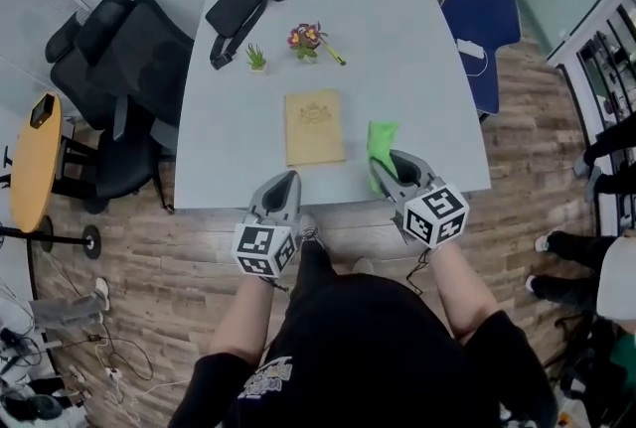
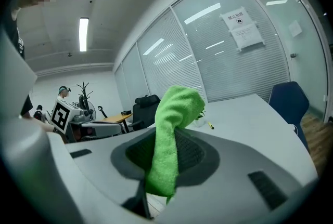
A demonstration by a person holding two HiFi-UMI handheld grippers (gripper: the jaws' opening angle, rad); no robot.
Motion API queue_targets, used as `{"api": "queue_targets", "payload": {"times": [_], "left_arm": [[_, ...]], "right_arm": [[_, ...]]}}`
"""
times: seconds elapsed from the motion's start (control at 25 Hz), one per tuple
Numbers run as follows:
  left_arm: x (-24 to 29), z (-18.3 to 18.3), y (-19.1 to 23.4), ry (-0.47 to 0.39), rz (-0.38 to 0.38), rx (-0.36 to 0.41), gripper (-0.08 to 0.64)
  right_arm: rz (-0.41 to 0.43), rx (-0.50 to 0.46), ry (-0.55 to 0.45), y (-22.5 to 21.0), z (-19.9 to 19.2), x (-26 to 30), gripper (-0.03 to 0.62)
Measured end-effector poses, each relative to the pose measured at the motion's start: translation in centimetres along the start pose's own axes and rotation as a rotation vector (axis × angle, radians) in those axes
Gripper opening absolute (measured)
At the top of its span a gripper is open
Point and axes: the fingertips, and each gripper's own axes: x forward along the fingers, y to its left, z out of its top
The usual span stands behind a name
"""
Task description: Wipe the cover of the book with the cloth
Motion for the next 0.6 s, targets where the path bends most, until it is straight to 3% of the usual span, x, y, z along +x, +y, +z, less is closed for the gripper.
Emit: {"api": "queue_targets", "payload": {"times": [0.28,0.6], "left_arm": [[-5.1,-0.3,-1.8,-0.023,0.076,0.003,0.006],[-7.3,-0.8,-1.4,-0.036,0.013,0.001,0.006]], "right_arm": [[0.061,-0.008,0.007,2.8,-1.5,-2.2,0.097],[0.042,-0.007,0.004,5.6,-2.2,-1.9,0.097]]}}
